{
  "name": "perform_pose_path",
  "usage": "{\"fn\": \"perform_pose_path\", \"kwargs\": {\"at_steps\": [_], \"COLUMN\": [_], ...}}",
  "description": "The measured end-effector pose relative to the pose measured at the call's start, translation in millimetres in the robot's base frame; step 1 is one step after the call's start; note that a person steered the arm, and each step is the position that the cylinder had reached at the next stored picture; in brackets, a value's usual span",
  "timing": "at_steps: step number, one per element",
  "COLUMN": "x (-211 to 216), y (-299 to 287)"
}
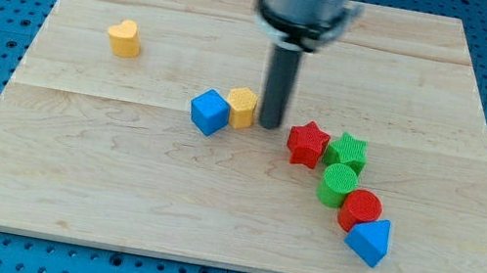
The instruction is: Place the yellow blocks into the red star
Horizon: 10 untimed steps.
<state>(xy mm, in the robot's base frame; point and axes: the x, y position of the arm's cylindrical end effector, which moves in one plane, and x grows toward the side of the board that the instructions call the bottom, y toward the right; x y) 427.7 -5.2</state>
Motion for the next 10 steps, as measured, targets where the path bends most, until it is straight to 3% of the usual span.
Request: {"fn": "perform_pose_path", "kwargs": {"at_steps": [1,2,3,5,6,7,8,9,10], "x": [-72,-106,-91,-91,-116,-119,-78,-82,-56], "y": [-28,-57,-135,-144,-140,-208,-174,-36,29]}}
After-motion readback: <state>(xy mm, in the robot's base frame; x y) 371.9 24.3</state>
